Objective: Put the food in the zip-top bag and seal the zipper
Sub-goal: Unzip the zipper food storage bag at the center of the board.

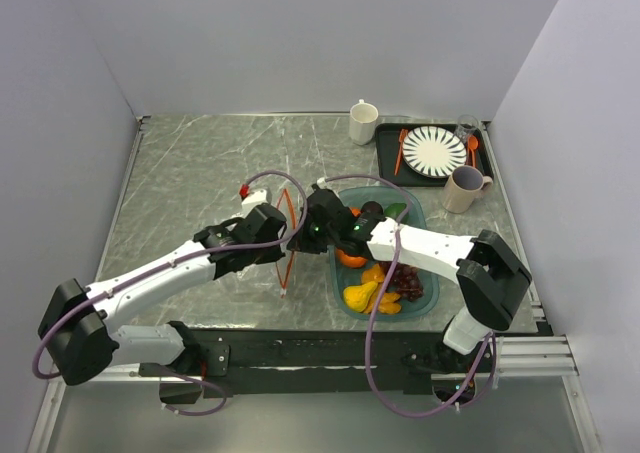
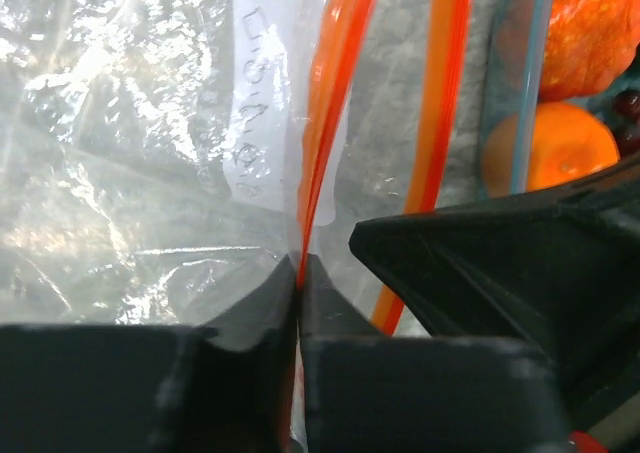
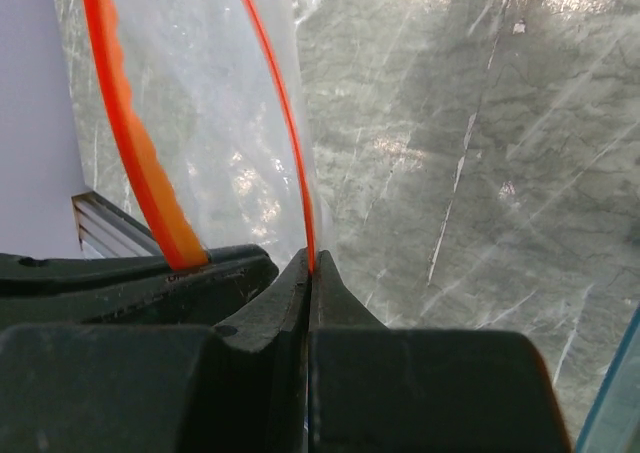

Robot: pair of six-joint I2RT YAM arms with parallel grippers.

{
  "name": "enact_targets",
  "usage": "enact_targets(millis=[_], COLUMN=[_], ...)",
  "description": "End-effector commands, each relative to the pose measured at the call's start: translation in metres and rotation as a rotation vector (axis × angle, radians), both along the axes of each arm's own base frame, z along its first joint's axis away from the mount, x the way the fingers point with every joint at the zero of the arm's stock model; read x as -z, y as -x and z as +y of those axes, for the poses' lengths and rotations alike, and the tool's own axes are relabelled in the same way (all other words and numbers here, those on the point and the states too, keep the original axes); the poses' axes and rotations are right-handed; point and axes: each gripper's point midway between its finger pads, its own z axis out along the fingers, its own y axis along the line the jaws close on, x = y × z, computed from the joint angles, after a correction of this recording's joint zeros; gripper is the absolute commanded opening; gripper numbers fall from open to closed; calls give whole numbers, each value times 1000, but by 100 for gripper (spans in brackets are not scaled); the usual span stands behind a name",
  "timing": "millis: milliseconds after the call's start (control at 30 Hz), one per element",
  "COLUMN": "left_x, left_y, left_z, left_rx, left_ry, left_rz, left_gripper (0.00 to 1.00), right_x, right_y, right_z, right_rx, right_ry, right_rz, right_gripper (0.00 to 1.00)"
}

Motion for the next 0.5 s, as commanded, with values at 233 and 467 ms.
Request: enact_targets(millis=[233, 467], left_x=[-59, -80], left_y=[10, 16], left_z=[52, 69], left_rx=[-145, -172], left_ry=[-28, -13], left_rz=[-96, -131], left_gripper=[1, 1], right_x=[31, 45], right_y=[-22, -24], right_z=[-30, -25], right_rx=[115, 86], right_ry=[187, 233], right_rz=[11, 30], right_gripper=[0, 0])
